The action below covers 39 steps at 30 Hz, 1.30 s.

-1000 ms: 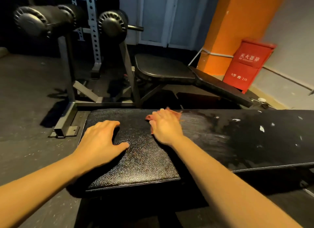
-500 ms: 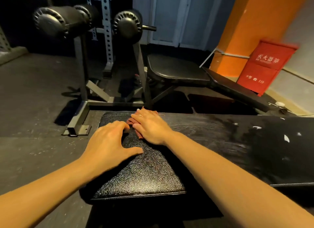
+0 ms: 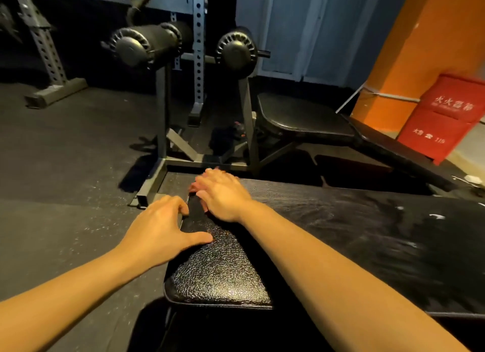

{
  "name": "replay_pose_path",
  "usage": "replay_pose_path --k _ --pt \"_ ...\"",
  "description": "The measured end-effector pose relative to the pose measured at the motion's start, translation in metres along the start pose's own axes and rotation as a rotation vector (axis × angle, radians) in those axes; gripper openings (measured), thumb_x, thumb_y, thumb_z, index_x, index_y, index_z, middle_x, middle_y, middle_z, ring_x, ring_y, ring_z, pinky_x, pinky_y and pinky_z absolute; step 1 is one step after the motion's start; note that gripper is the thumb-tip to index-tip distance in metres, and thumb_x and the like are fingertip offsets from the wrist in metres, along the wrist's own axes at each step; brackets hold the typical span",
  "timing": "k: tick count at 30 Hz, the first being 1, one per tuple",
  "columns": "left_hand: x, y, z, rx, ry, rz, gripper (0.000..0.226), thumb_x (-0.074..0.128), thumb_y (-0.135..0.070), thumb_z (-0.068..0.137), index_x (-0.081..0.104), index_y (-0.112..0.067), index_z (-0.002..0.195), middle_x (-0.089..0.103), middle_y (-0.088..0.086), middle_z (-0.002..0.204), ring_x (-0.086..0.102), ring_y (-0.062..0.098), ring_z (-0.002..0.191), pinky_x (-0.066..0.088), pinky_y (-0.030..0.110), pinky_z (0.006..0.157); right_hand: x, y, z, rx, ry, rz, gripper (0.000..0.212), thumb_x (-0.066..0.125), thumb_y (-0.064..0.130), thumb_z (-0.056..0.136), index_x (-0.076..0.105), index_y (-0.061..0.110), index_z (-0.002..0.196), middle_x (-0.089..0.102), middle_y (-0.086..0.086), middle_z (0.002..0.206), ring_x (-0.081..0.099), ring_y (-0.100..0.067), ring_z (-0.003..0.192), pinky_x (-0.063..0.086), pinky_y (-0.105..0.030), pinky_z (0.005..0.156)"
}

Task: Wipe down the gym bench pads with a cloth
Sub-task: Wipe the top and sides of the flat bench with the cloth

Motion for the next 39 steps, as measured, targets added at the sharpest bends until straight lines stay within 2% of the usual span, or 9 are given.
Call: replay_pose_path --k 3,8,11,17,22,27,31,36,39 --pt "0.001 0.005 -0.001 -0.03 0.008 0.011 0.083 0.072 -0.084 0.055 0.058 -0.025 0.113 0.058 -0.011 0.113 0.057 0.011 0.105 0.046 0.03 0.08 -0.011 -0.005 -0.03 -0.127 0.005 0.03 0.048 0.037 0.036 0.109 0.041 0.017 0.153 0.032 -0.009 0.163 0.021 -0.024 0.153 0.011 -0.037 0.123" --pt "0.002 0.003 -0.003 -0.036 0.039 -0.017 0.074 0.074 -0.083 0.057 0.055 -0.029 0.104 0.062 -0.014 0.106 0.06 0.012 0.1 0.055 0.037 0.083 -0.039 -0.165 -0.109 0.393 -0.158 -0.102 0.046 0.023 0.042 0.098 0.06 0.019 0.112 0.06 -0.006 0.117 0.056 -0.03 0.117 0.043 -0.046 0.097" --pt "0.005 0.005 -0.005 -0.05 0.046 -0.048 0.075 0.077 -0.08 0.057 0.054 -0.029 0.106 0.063 -0.013 0.107 0.062 0.013 0.102 0.055 0.037 0.086 -0.05 -0.151 -0.115 0.586 -0.19 -0.182 0.026 0.044 0.03 0.1 0.064 0.013 0.103 0.063 -0.01 0.111 0.057 -0.033 0.111 0.047 -0.046 0.09" --pt "0.003 0.02 -0.003 -0.073 0.08 -0.169 0.072 0.085 -0.074 0.05 0.054 -0.03 0.099 0.064 -0.012 0.1 0.063 0.012 0.098 0.055 0.039 0.087 0.003 -0.003 -0.001 0.152 -0.065 -0.01 0.043 0.039 0.038 0.105 0.052 0.018 0.141 0.045 -0.01 0.152 0.034 -0.03 0.145 0.024 -0.046 0.12" --pt "0.003 0.036 -0.001 -0.08 0.145 -0.206 0.057 0.089 -0.065 0.053 0.06 -0.03 0.088 0.067 -0.012 0.104 0.063 0.011 0.1 0.054 0.04 0.089 0.0 0.025 -0.077 -0.244 0.023 0.101 0.05 0.033 0.044 0.107 0.043 0.026 0.152 0.031 0.0 0.164 0.018 -0.013 0.154 0.009 -0.035 0.126" --pt "-0.006 0.014 -0.007 0.01 0.091 -0.069 0.047 0.085 -0.063 0.065 0.058 -0.032 0.088 0.066 -0.012 0.096 0.063 0.01 0.087 0.054 0.035 0.075 -0.036 -0.117 -0.169 0.221 -0.096 -0.037 0.049 0.033 0.043 0.105 0.052 0.023 0.145 0.05 0.0 0.152 0.041 -0.019 0.143 0.032 -0.035 0.117" --pt "-0.007 -0.038 -0.018 0.148 0.063 -0.071 0.045 0.079 -0.065 0.072 0.062 -0.033 0.1 0.063 -0.017 0.103 0.062 0.008 0.098 0.055 0.034 0.086 -0.044 -0.095 -0.199 0.3 -0.11 -0.12 0.037 0.031 0.041 0.106 0.062 0.026 0.122 0.063 0.005 0.119 0.057 -0.02 0.113 0.046 -0.038 0.092" --pt "0.013 -0.105 -0.039 0.224 0.286 -0.366 0.058 0.072 -0.083 0.063 0.069 -0.037 0.098 0.072 -0.017 0.096 0.066 -0.001 0.093 0.056 0.035 0.091 -0.069 -0.052 -0.202 0.376 -0.105 0.523 0.035 0.042 0.024 0.106 0.06 0.017 0.077 0.065 0.0 0.079 0.056 -0.011 0.072 0.045 -0.038 0.076" --pt "0.014 -0.133 -0.049 0.223 0.301 -0.53 0.059 0.074 -0.081 0.063 0.073 -0.035 0.099 0.075 -0.014 0.094 0.07 0.003 0.09 0.056 0.037 0.091 -0.079 -0.049 -0.215 0.479 -0.182 0.856 0.034 0.047 0.024 0.106 0.071 0.015 0.082 0.073 -0.009 0.086 0.062 -0.013 0.076 0.046 -0.033 0.075"
Point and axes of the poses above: each hand's wrist, its own z-axis towards the middle knuckle, its own x-axis out of the palm, y = z × x, the point moved 10 cm from there along z, towards the middle knuckle
